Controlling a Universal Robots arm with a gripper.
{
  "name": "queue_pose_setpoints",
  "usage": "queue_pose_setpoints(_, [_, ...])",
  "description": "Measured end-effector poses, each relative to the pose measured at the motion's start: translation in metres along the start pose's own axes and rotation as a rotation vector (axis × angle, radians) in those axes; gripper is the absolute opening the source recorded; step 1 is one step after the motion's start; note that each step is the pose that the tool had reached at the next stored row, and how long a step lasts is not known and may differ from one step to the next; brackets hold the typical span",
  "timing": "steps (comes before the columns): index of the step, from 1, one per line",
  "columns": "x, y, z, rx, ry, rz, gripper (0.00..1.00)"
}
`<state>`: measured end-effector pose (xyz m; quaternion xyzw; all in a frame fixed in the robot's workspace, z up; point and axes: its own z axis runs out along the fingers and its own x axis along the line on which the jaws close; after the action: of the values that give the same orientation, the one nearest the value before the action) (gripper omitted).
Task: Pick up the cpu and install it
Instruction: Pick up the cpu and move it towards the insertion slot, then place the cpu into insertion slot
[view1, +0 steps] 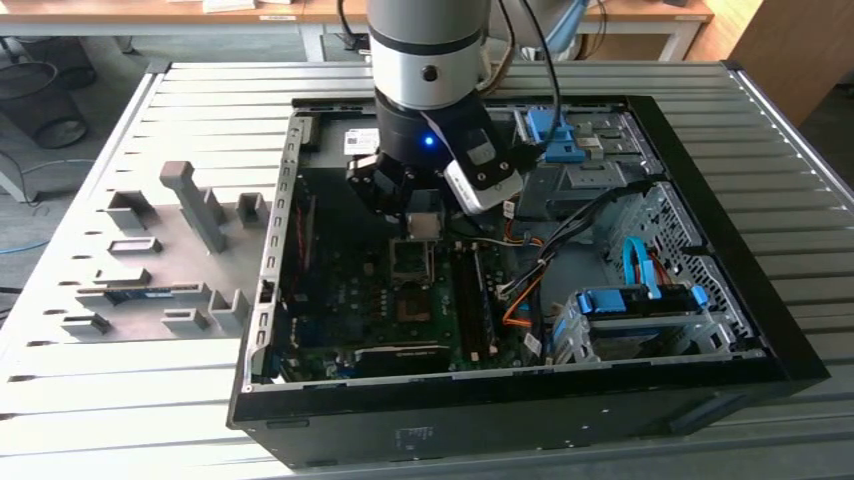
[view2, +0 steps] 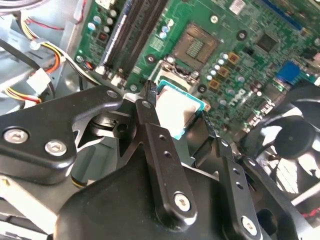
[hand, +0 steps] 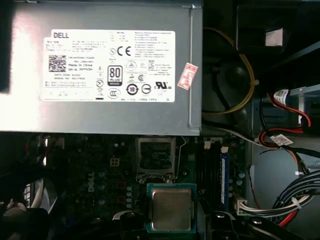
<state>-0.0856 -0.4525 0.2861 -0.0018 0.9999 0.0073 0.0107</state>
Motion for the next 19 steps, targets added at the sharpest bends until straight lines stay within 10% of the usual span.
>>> queue_pose_setpoints(6, [-0.0113,-0.0025,0.0054,0.0001,0.0009,0.0,0.47])
queue_pose_setpoints(19, [-0.0116,-0.0166,0.0153,-0.0001,0.0007,0.0,0.47])
